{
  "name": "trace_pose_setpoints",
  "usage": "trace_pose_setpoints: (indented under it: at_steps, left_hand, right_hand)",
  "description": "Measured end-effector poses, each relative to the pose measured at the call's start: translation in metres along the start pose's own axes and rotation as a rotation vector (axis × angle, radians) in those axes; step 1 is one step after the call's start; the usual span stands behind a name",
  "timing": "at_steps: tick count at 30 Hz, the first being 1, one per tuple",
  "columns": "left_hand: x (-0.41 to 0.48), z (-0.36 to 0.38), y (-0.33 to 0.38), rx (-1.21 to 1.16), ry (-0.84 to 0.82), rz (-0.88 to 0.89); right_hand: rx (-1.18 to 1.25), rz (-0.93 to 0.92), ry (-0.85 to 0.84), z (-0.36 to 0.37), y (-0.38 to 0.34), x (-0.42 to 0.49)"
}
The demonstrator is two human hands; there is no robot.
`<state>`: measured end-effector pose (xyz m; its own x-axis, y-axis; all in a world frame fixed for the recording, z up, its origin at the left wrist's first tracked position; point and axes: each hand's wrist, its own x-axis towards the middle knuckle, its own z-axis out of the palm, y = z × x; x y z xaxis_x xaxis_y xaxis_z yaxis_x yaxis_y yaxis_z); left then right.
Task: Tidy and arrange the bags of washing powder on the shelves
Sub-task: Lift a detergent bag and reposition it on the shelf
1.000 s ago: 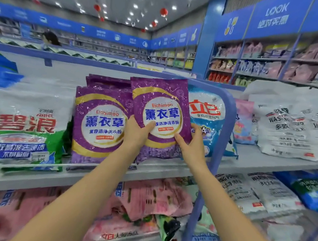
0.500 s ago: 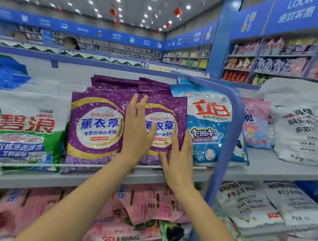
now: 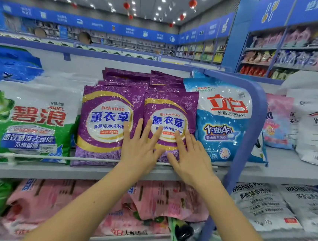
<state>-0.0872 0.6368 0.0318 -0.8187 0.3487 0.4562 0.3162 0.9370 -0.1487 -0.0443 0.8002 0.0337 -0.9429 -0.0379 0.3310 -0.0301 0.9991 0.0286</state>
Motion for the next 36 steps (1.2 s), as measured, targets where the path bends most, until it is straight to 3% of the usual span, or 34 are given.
trace_pose_setpoints:
  at_steps: [6,11,14,17,27,36]
  left_hand:
    - [-0.004,-0.009,0.002,-0.04,-0.002,-0.005]
    - [-0.04,-0.023,-0.011,-0.346,0.219,0.147]
    - [-0.076,-0.029,-0.029,-0.435,0.313,0.022]
    - [-0.122,-0.033,-0.059,-0.531,0.366,-0.154]
    - [-0.32,-0.03,-0.205,-0.829,0.379,-0.834]
    - [-0.48,-0.051,-0.345,-0.908,0.569,-1.12]
  right_hand:
    - [0.021,-0.016,-0.015,-0.005,0.001,0.001]
    - [0.265,-0.043,0.313,-0.01,-0.014,-0.02]
    - [0.568,-0.058,0.463,-0.018,-0.035,-0.039]
    - [0.789,-0.085,0.503,-0.025,-0.06,-0.059]
    - [1.254,-0.15,0.222,-0.012,-0.172,-0.118]
    - [1.468,-0.069,-0.014,0.04,-0.335,-0.139]
